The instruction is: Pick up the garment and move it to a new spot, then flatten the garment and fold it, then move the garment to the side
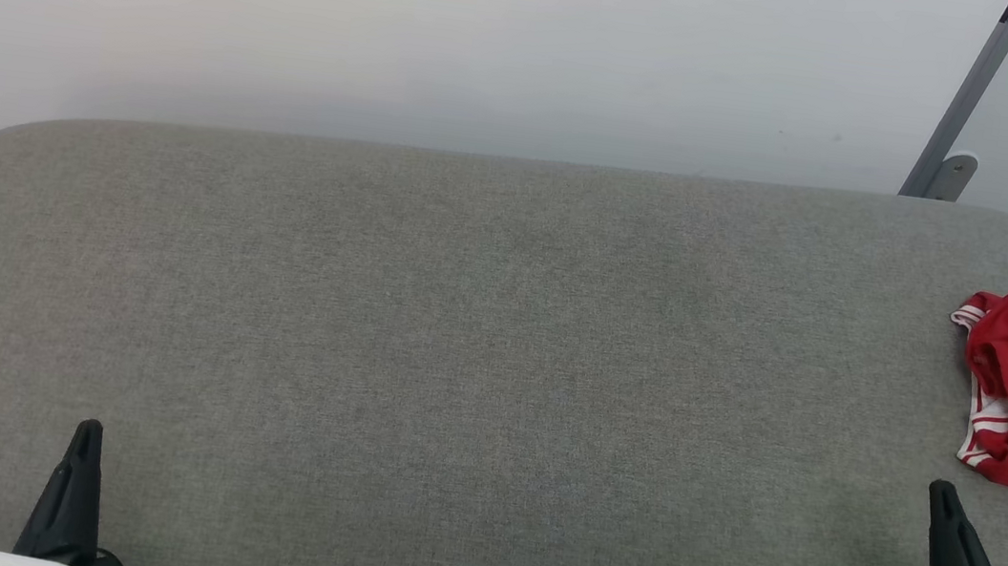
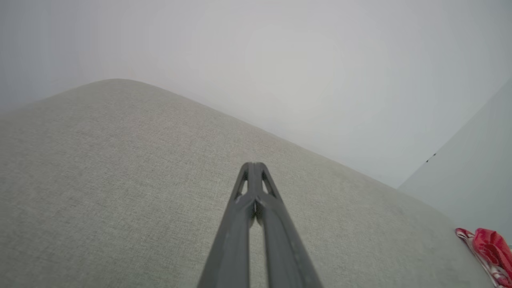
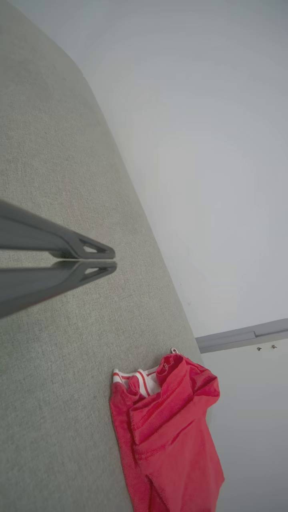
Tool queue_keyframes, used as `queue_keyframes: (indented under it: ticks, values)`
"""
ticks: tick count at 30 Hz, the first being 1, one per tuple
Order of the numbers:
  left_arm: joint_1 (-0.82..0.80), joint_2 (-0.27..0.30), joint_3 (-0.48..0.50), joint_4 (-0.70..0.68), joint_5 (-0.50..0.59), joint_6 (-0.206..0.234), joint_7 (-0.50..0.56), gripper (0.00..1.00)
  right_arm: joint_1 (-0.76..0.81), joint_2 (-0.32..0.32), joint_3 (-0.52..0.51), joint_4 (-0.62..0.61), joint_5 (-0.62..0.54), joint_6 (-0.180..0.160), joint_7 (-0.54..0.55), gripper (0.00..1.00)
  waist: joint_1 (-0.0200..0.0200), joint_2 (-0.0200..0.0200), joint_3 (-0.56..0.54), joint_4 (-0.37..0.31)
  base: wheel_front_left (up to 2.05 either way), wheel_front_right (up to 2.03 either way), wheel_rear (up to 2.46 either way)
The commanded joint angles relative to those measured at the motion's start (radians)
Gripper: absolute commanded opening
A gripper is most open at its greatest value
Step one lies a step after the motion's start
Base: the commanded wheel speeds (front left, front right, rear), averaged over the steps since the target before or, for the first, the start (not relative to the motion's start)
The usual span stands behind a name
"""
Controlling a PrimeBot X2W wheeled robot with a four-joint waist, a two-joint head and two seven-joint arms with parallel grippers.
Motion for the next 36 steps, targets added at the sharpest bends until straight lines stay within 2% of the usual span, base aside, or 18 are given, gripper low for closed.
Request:
queue_keyframes:
  ticks: [1, 18, 36]
  values:
    - [-0.031, 0.003, 0.008, -0.008, -0.043, -0.001, 0.009, 0.00, -0.032, -0.002, -0.010, -0.013, 0.038, 0.000, 0.011, 0.00, 0.0000, -0.0001, 0.000, -0.001, 0.00, 0.00, 0.00]
    - [-0.083, -0.037, 0.018, 0.023, -0.273, -0.002, 0.080, 0.00, -0.063, 0.040, -0.024, -0.008, 0.267, 0.000, 0.075, 0.00, 0.0000, -0.0001, 0.004, -0.008, 0.00, 0.00, 0.00]
    - [-0.124, -0.070, 0.026, 0.047, -0.453, -0.002, 0.138, 0.00, -0.087, 0.074, -0.036, -0.003, 0.447, 0.000, 0.126, 0.00, 0.0000, -0.0001, 0.008, -0.015, 0.00, 0.00, 0.00]
